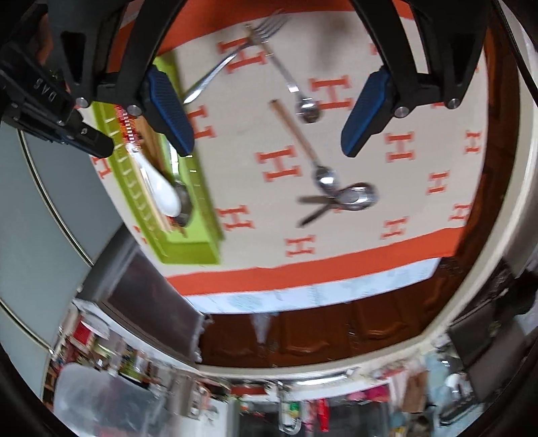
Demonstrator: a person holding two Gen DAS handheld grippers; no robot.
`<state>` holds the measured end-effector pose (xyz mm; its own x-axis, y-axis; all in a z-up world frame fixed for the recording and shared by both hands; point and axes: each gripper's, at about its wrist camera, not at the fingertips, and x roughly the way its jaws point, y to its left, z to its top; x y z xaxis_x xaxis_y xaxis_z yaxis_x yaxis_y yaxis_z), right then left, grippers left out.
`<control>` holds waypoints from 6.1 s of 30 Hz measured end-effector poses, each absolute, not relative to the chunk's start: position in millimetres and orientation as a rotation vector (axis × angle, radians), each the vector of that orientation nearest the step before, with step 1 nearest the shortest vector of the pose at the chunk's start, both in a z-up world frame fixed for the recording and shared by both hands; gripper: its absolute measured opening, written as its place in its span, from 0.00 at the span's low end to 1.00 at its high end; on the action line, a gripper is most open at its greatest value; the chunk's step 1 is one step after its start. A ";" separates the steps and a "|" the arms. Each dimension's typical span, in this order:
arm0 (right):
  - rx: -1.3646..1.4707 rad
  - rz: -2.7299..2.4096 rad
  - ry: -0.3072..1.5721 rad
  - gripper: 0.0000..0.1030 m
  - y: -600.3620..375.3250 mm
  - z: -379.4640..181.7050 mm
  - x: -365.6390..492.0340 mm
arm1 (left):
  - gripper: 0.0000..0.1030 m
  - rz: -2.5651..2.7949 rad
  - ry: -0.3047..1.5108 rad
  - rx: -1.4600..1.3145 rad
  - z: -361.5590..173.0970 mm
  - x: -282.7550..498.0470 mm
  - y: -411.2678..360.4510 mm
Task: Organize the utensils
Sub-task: 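Move both open tools back over the remaining utensils, then grasp the wooden-handled spoon with the right tool and lift it, then lower the wooden-handled spoon into the green tray and open the right tool, then grasp the metal soup spoon by its handle with the left tool, then carry the soup spoon toward the green tray with the left tool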
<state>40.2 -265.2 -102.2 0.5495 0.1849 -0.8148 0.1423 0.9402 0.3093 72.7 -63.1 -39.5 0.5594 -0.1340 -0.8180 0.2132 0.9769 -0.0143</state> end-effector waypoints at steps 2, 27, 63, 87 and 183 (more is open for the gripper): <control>0.342 0.050 0.997 0.06 -251.8 -98.3 41.5 | 0.87 -0.173 0.933 0.088 -34.9 67.5 -44.2; 0.136 0.350 1.228 0.21 -90.3 -124.8 180.2 | 0.96 -0.049 0.995 -0.111 -74.1 127.7 92.5; 0.096 0.284 1.199 0.06 -82.8 -154.3 149.3 | 0.96 -0.070 1.152 -0.163 -118.6 104.0 82.0; 0.165 -0.092 1.189 0.06 -278.1 -125.9 95.4 | 0.96 -0.120 1.137 -0.088 -96.3 86.1 36.3; 0.210 0.159 1.086 0.19 -205.1 -109.5 68.4 | 0.57 -0.169 1.309 -0.163 -168.9 162.3 30.0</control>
